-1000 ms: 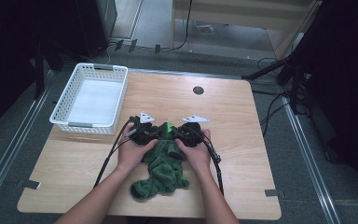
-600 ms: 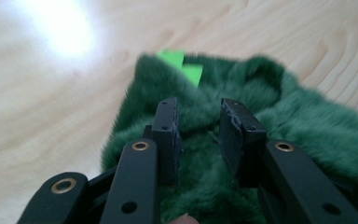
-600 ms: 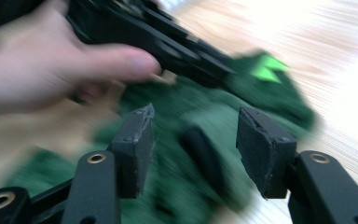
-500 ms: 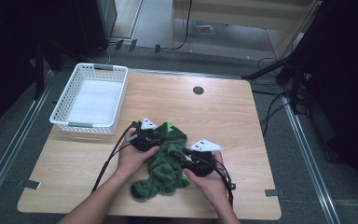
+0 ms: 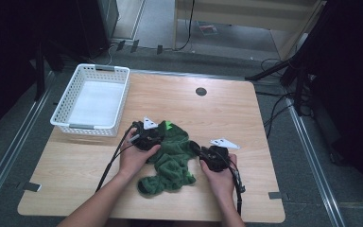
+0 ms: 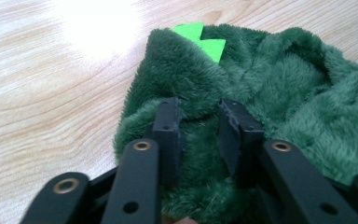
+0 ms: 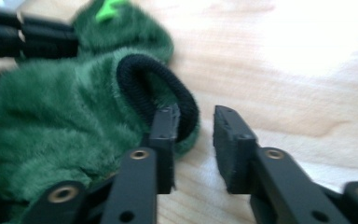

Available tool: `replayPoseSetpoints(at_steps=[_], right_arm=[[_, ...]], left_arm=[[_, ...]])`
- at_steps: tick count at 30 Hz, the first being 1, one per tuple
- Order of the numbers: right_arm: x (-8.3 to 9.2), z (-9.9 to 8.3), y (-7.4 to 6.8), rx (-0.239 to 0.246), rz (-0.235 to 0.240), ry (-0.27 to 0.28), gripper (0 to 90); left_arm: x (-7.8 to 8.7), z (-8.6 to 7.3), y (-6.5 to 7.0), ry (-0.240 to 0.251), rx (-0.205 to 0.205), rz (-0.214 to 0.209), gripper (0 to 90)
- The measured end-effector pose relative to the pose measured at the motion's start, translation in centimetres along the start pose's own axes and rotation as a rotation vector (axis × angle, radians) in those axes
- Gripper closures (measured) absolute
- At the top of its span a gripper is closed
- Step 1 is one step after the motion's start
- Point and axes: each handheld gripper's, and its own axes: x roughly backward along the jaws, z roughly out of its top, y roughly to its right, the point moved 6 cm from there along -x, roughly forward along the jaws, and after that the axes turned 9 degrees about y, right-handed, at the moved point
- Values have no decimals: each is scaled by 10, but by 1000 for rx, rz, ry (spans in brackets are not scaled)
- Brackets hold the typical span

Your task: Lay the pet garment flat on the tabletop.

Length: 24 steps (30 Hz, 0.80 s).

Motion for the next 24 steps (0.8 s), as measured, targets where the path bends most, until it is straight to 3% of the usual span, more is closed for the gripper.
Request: replayPoseSetpoints(at_steps=[3, 4, 5, 6, 7, 9, 11, 13, 16, 17, 20, 21, 24], right_arm=[[14, 13, -3, -7, 40, 97, 651], [26, 21, -7, 19, 52, 155, 714], [26, 21, -7, 19, 52, 155, 714], [31, 24, -15, 38, 115, 169, 752], [31, 24, -15, 38, 115, 169, 752], [21, 18, -30, 88, 203, 100, 736], [16, 16, -33, 107, 199, 86, 705], [3, 12, -34, 126, 166, 86, 599], [-12, 6, -32, 127, 115, 68, 520], [-16, 4, -31, 133, 92, 57, 545], [-15, -4, -31, 157, 130, 24, 748], [-15, -4, -31, 157, 130, 24, 748], [-8, -1, -28, 94, 157, 18, 824]], left_arm=[[3, 1, 1, 13, 4, -16, 595], [4, 1, 3, 26, 9, -23, 592], [5, 2, 3, 31, 6, -27, 592], [6, 4, 6, 46, 6, -32, 598], [6, 4, 6, 46, 6, -32, 602], [7, 6, 8, 56, -2, -41, 608], [7, 5, 10, 52, -11, -45, 610], [5, 2, 10, 35, -12, -49, 611], [1, -3, 9, 4, -23, -50, 610], [1, -3, 9, 8, -28, -49, 610], [0, -2, 9, 14, -20, -34, 621], [-1, -2, 8, 15, -24, -23, 621], [-3, 0, 6, 15, -20, -1, 641]])
